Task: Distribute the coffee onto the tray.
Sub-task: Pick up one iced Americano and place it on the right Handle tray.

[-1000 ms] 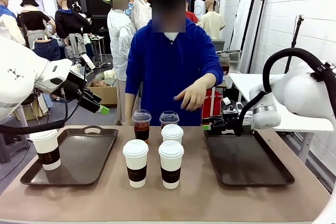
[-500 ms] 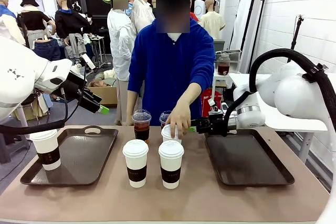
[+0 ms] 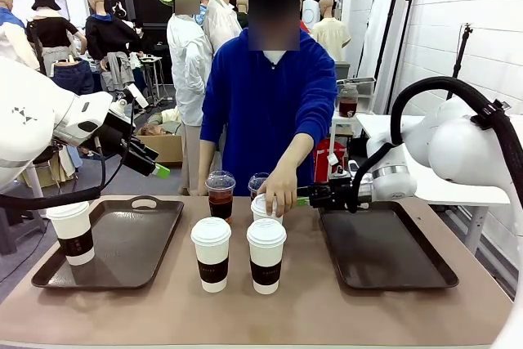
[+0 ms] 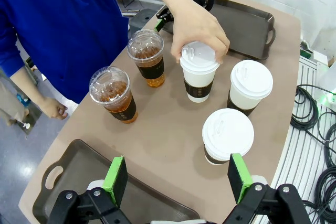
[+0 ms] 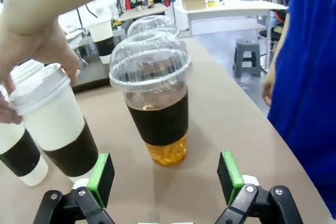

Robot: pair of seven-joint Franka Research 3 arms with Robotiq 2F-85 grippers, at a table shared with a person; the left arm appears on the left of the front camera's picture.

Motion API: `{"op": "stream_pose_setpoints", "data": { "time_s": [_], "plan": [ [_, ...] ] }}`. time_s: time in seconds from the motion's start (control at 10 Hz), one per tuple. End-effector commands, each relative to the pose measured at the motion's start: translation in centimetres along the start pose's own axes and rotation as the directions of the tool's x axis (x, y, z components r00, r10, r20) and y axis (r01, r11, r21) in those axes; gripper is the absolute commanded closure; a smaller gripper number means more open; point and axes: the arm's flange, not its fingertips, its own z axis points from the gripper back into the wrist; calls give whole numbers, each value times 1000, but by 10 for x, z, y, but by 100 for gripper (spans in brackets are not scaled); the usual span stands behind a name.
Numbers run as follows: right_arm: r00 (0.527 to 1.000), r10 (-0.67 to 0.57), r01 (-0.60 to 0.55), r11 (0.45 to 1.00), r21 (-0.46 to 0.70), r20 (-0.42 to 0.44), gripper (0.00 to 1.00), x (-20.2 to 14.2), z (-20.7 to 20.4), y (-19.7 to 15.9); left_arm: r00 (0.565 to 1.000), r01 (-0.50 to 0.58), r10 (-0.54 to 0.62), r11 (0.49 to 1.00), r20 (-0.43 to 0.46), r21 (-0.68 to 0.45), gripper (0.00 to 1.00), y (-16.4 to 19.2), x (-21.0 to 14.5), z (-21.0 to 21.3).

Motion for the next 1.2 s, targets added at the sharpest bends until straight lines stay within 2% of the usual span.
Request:
{"op": "stream_pose_setpoints", "data": {
  "time_s": [0.0,0.2,0.6,0.8,0.9,1.0,1.1],
  "plan": [
    [1000,1,-1,1000,7,2,0,0,21,6,1000,6,-6,1000,13,-15,0,3,-2,-1],
    [1000,11,-9,998,63,-29,0,-6,43,13,1000,6,-6,1000,13,-15,0,3,-2,-1],
    [998,13,-8,996,87,-57,0,-13,80,19,1000,6,-6,1000,13,-15,0,3,-2,-1],
    [998,-9,12,999,50,-54,0,-9,85,21,1000,6,-6,1000,13,-15,0,3,-2,-1],
    [998,-64,65,993,93,-17,0,-2,89,24,1000,6,-6,1000,13,-15,0,3,-2,-1],
    [999,1,3,998,65,-52,0,-12,86,12,1000,6,-6,1000,13,-15,0,3,-2,-1],
    [999,1,3,998,65,-52,0,-12,86,12,1000,6,-6,1000,13,-15,0,3,-2,-1]
  ]
}}
